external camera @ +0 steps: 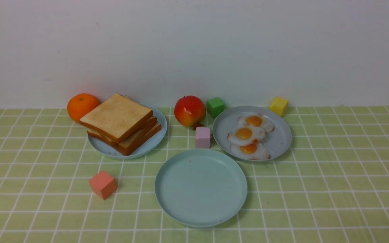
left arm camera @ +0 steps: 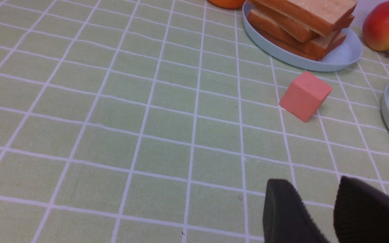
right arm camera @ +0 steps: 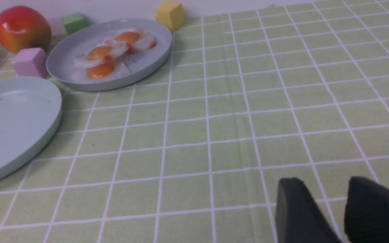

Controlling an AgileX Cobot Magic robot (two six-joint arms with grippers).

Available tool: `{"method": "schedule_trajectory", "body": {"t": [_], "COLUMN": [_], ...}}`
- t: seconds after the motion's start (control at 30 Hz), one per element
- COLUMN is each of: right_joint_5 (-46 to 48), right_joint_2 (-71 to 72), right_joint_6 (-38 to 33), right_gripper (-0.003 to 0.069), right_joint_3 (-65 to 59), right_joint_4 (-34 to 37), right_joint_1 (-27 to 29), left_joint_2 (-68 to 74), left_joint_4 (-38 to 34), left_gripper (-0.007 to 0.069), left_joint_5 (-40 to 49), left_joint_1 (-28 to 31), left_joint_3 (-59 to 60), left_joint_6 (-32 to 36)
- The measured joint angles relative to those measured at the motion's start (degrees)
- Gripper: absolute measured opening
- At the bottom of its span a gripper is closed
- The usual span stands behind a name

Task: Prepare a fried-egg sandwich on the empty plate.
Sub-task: Use the left arm to grab a slice of bread

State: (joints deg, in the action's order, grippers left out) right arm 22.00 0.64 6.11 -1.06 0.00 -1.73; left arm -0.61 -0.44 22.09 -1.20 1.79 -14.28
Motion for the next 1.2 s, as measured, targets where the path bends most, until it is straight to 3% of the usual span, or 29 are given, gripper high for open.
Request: {"method": "schedule_trajectory", "body": {"t": [0.6, 0.77, 0.93, 1.1, 1.2], "right_joint_5": [0.0, 0.0, 0.0, 0.0, 0.0], "right_joint_2": [0.0, 0.0, 0.0, 0.0, 0.0], "right_joint_6": [0.0, 0.0, 0.0, 0.0, 0.0], "right_gripper": [0.0239, 0.0239, 0.0239, 0.0239, 0.0239], "right_joint_3": [0.0, 0.0, 0.0, 0.0, 0.0], "right_joint_4": [0.0, 0.0, 0.0, 0.0, 0.0], "right_joint_1": [0.0, 0.0, 0.0, 0.0, 0.0], "left_joint_2": [0.0, 0.0, 0.0, 0.0, 0.0], "left_joint_4": [-0.02, -11.04, -18.02, -22.77, -23.05], "left_gripper": [0.0238, 0.0238, 0.0238, 0.0238, 0.023], "left_joint_5": [-2.12, -15.14, -24.45, -29.95, -27.96], "left_joint_1": [0.0, 0.0, 0.0, 0.0, 0.0], "left_joint_3": [0.0, 0.0, 0.0, 0.0, -0.82], "left_joint_6": [-0.3, -6.82, -9.12, -14.0, -15.68]}}
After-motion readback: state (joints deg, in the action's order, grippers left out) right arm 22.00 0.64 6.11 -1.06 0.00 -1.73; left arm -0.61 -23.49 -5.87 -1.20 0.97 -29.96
